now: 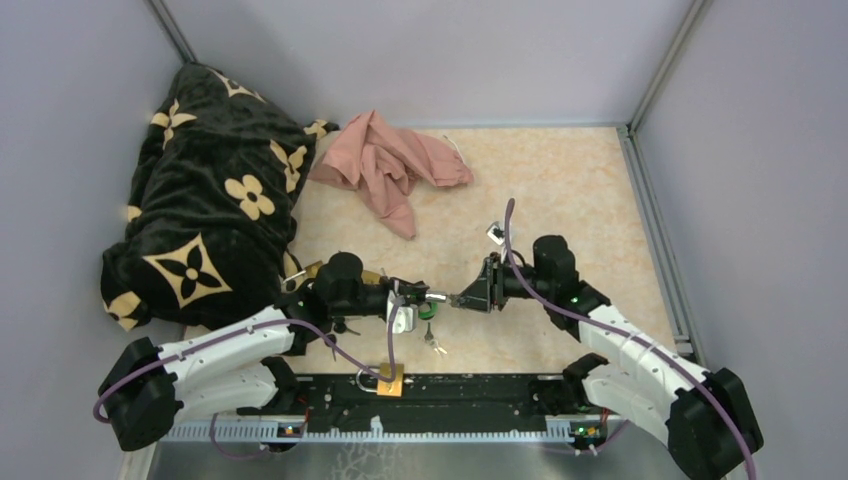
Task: Lock with the key
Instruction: Lock the lock.
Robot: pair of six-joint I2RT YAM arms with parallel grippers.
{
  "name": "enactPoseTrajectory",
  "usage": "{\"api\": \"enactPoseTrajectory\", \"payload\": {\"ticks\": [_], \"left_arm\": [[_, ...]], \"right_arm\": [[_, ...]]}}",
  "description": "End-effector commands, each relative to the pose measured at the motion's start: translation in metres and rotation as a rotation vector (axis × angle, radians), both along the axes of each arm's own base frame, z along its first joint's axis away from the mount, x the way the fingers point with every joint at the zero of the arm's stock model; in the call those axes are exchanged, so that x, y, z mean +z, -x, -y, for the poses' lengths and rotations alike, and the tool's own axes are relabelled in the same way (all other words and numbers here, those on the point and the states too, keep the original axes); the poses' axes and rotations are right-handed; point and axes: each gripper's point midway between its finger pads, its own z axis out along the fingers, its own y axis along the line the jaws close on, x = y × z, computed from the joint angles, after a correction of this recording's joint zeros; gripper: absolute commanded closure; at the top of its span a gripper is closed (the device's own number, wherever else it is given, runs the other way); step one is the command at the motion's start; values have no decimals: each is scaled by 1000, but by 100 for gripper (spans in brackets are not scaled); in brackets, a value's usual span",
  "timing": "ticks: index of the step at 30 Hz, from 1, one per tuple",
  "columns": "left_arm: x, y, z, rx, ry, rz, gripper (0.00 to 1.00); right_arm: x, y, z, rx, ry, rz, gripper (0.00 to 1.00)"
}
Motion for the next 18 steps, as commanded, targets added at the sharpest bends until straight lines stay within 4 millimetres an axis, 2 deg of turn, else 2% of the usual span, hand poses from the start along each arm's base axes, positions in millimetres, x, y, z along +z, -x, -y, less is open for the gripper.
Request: {"api": "enactPoseTrajectory", "payload": {"ticks": [1, 7, 12, 16, 18], "left_arm": [[-45, 15, -18, 9, -135, -151, 100], [-44, 15, -17, 5, -133, -152, 100], [-44, 15, -16, -1, -133, -151, 100], [-43, 16, -16, -4, -131, -151, 100], [-43, 15, -15, -4, -129, -149, 100]], "right_arm": [[17, 2, -7, 50, -94, 37, 68], [20, 2, -9, 39, -129, 28, 77], [18, 1, -8, 31, -115, 27, 69], [21, -1, -10, 29, -132, 24, 79], [21, -1, -10, 26, -138, 4, 92]]}}
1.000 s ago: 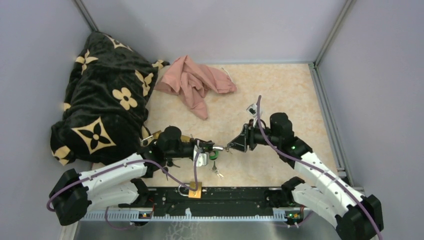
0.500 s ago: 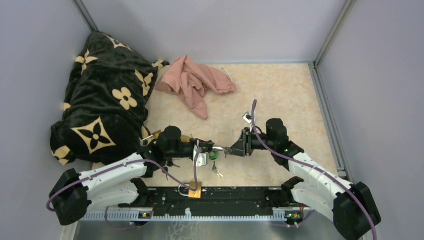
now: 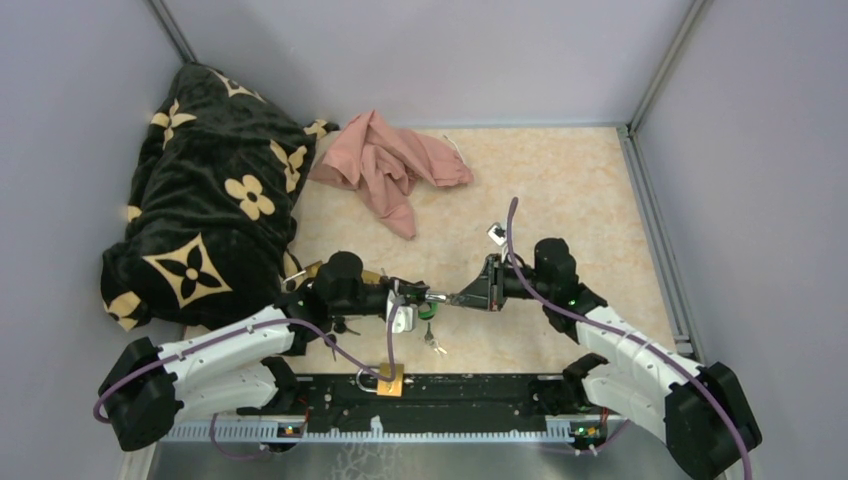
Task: Lock with the key
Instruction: Lock the lock.
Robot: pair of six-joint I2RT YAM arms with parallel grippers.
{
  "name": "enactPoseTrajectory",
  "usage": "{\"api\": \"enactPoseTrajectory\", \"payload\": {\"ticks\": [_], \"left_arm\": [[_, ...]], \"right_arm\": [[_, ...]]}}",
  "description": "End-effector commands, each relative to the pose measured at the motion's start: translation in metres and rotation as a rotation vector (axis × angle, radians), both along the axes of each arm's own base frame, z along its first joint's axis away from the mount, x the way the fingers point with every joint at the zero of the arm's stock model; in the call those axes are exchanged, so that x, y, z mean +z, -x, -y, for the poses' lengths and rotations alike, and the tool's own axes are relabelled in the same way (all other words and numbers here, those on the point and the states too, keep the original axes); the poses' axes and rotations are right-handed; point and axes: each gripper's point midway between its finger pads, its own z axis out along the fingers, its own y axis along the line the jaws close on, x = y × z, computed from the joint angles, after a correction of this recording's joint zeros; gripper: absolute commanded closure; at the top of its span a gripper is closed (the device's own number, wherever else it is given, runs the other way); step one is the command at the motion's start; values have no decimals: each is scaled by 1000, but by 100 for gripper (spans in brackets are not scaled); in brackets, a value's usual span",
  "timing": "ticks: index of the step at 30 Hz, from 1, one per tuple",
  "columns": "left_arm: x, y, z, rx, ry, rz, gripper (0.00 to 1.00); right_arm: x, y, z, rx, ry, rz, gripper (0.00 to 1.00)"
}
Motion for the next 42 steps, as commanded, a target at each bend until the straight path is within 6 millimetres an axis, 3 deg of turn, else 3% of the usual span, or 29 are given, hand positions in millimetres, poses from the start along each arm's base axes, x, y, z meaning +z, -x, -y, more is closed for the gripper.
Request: {"api": "enactPoseTrajectory", "payload": {"ticks": [1, 7, 10, 16, 26, 31, 35, 42], "left_arm": [[-42, 14, -16, 5, -129, -145, 100], [-42, 11, -16, 4, -127, -115, 100], [-41, 10, -16, 5, -129, -98, 100], [-42, 12, -15, -14, -126, -86, 100], [-42, 18, -12, -38, -118, -85, 100], [-39, 19, -7, -52, -99, -85, 100], [-33, 21, -2, -67, -75, -90, 100], [-36, 23, -4, -68, -85, -90, 100]], "right_arm": [[21, -6, -5, -2, -67, 32, 100], [21, -1, -5, -99, -136, -307, 100], [33, 1, -1, -162, -256, -470, 100], [41, -9, 9, -314, -394, -708, 100], [50, -21, -9, -289, -397, -762, 100], [62, -26, -24, -228, -361, -700, 100], [58, -22, -38, -166, -303, -666, 100], [55, -16, -40, -136, -324, -683, 100]]}}
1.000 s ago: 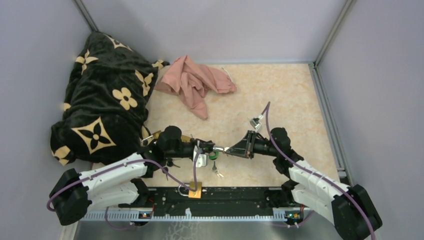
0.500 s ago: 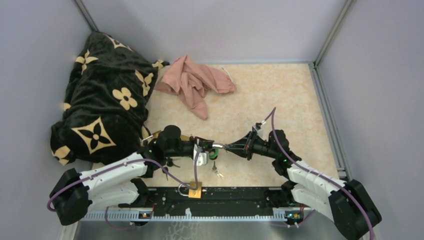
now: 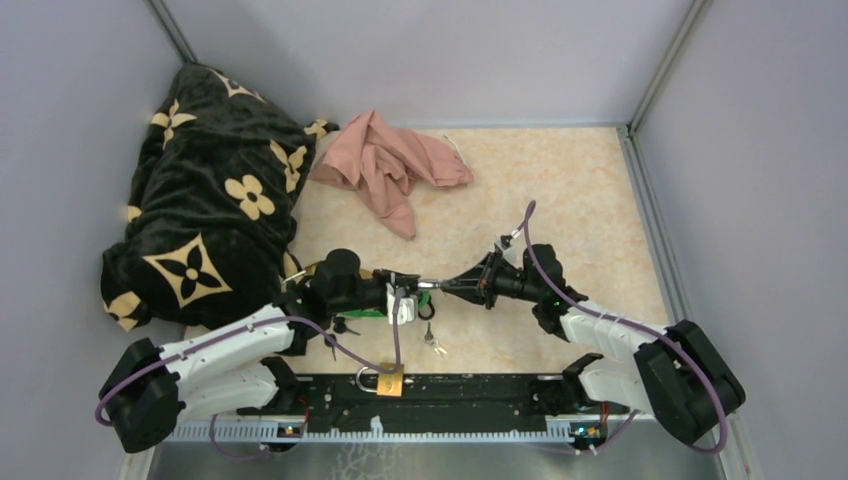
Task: Lock with the key
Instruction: Lock the lock.
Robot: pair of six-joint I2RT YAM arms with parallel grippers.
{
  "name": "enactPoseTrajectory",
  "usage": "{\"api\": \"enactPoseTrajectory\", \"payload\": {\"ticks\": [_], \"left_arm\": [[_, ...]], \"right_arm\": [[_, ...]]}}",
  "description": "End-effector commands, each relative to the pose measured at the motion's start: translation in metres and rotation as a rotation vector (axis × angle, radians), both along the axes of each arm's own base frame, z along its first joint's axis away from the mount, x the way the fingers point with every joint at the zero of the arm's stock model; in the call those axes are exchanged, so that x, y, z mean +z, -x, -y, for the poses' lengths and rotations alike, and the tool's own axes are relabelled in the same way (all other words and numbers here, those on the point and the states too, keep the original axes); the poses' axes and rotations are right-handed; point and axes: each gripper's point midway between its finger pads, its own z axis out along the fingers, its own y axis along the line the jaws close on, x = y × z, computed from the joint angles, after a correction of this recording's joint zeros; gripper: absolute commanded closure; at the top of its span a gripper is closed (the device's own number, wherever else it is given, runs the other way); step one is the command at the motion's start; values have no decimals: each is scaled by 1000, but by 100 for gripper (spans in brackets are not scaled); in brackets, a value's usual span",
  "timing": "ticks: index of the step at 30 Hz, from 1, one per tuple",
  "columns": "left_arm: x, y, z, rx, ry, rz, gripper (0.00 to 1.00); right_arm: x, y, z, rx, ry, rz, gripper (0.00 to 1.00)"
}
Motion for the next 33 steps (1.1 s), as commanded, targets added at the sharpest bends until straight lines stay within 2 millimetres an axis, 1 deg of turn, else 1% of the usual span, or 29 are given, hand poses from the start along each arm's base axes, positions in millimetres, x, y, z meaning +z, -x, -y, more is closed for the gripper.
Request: {"api": "enactPoseTrajectory", "payload": {"ticks": [1, 2, 4, 6, 8, 12, 15, 16, 17, 19, 20, 23, 26, 27, 28, 30, 31, 33], "left_arm": [[-31, 46, 7, -165, -46, -146, 100], [-32, 46, 7, -161, -48, -152, 100], [-34, 47, 4, -154, -58, -162, 100], [-37, 45, 1, -142, -67, -163, 100], [-37, 43, 0, -134, -68, -166, 100], [-34, 37, -3, -114, -63, -176, 100], [-31, 34, -4, -94, -53, -206, 100], [-30, 33, -4, -88, -48, -221, 100], [-30, 33, -4, -86, -43, -234, 100], [-27, 35, -3, -86, -33, -247, 100], [-26, 35, -3, -86, -28, -252, 100], [-22, 35, -2, -81, -16, -268, 100], [-18, 33, -1, -77, -5, -278, 100], [-16, 32, -1, -74, -1, -282, 100], [-15, 31, -1, -69, 3, -286, 100], [-15, 30, -2, -66, 8, -294, 100], [-15, 30, -2, -67, 10, -299, 100], [-14, 31, -2, -69, 15, -306, 100]], "right_arm": [[60, 16, -19, 114, -133, 206, 100], [58, 17, -19, 119, -115, 219, 94], [54, 18, -18, 131, -76, 245, 78], [49, 19, -17, 140, -35, 263, 67], [42, 20, -15, 149, -3, 270, 60], [32, 26, -8, 174, 23, 297, 49], [19, 28, 0, 200, 118, 355, 27], [11, 27, 4, 210, 178, 376, 22], [5, 26, 8, 226, 238, 419, 20], [-4, 24, 17, 249, 335, 502, 19], [-7, 24, 19, 255, 355, 547, 19], [-5, 21, 22, 233, 355, 713, 19], [6, 21, 19, 171, 321, 930, 28], [11, 23, 16, 150, 308, 1022, 33], [12, 25, 13, 132, 310, 1088, 39], [14, 38, 5, 123, 301, 1251, 49], [14, 43, 1, 111, 296, 1311, 51], [15, 54, -4, 90, 284, 1422, 51]]}}
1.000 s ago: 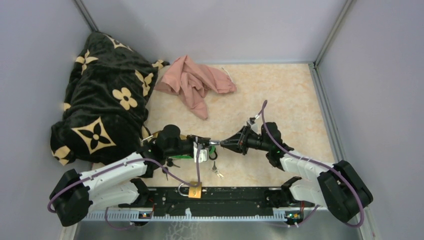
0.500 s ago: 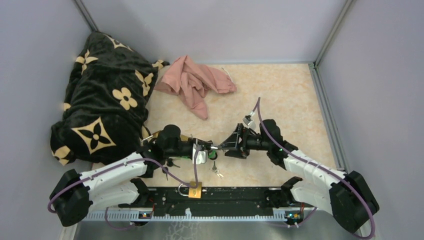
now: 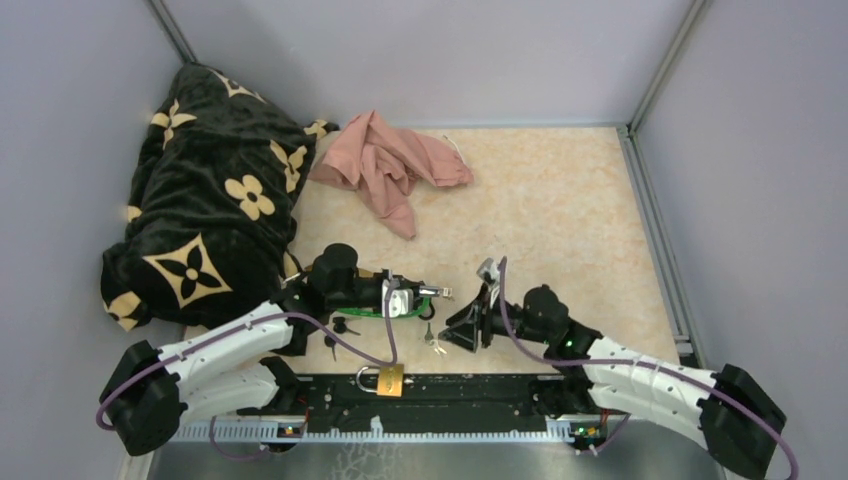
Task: Lock with the key
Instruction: Lock the lock.
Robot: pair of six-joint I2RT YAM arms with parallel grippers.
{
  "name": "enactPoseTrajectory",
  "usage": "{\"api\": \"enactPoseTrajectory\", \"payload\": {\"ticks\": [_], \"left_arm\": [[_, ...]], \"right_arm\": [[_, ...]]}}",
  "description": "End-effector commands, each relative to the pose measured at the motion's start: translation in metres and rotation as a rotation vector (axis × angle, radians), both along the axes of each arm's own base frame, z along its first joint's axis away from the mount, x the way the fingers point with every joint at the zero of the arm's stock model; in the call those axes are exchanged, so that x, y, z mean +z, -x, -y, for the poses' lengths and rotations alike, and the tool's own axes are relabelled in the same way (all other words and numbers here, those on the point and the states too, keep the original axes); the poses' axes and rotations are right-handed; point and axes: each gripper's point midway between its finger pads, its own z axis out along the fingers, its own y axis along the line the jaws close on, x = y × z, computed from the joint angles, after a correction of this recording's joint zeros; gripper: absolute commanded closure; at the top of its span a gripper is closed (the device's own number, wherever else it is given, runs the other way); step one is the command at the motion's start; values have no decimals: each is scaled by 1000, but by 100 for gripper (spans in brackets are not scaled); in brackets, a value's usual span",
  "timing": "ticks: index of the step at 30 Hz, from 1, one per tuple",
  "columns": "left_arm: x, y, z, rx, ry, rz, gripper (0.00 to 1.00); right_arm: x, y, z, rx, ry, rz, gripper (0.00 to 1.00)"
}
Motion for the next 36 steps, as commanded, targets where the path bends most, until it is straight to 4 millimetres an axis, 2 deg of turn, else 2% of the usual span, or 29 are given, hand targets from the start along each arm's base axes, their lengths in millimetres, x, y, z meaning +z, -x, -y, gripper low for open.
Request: {"api": "enactPoseTrajectory", "payload": {"ticks": [1, 4, 7, 9, 11, 14, 19, 25, 28, 29, 34, 36], "left_arm": [[-16, 17, -3, -27, -31, -146, 100], [-16, 17, -3, -25, -28, -149, 100], [-15, 15, -2, -11, -20, -157, 100], [-13, 13, -2, -2, -13, -162, 100], [-12, 12, -2, 14, -7, -173, 100], [-12, 11, -2, 31, -1, -195, 100], [-12, 12, -1, 48, 20, -237, 100], [-7, 14, -2, 74, 39, -297, 100], [7, 14, 0, 79, 77, -327, 100], [13, 14, 1, 78, 91, -332, 100], [34, 13, 2, 84, 128, -355, 100], [36, 16, 1, 86, 124, -375, 100]], "right_arm": [[43, -10, -11, -72, -129, 416, 51], [45, -19, -13, -160, -138, 472, 53], [48, -29, -21, -202, -151, 478, 48], [44, -39, -25, -247, -141, 449, 46], [36, -42, -33, -249, -131, 432, 40], [26, -47, -39, -263, -119, 403, 37], [26, -54, -56, -263, -143, 391, 36], [12, -66, -56, -327, -146, 361, 39], [13, -64, -66, -294, -167, 364, 46], [10, -63, -67, -290, -168, 362, 51], [16, -69, -61, -342, -217, 375, 90], [17, -71, -59, -358, -216, 378, 97]]}}
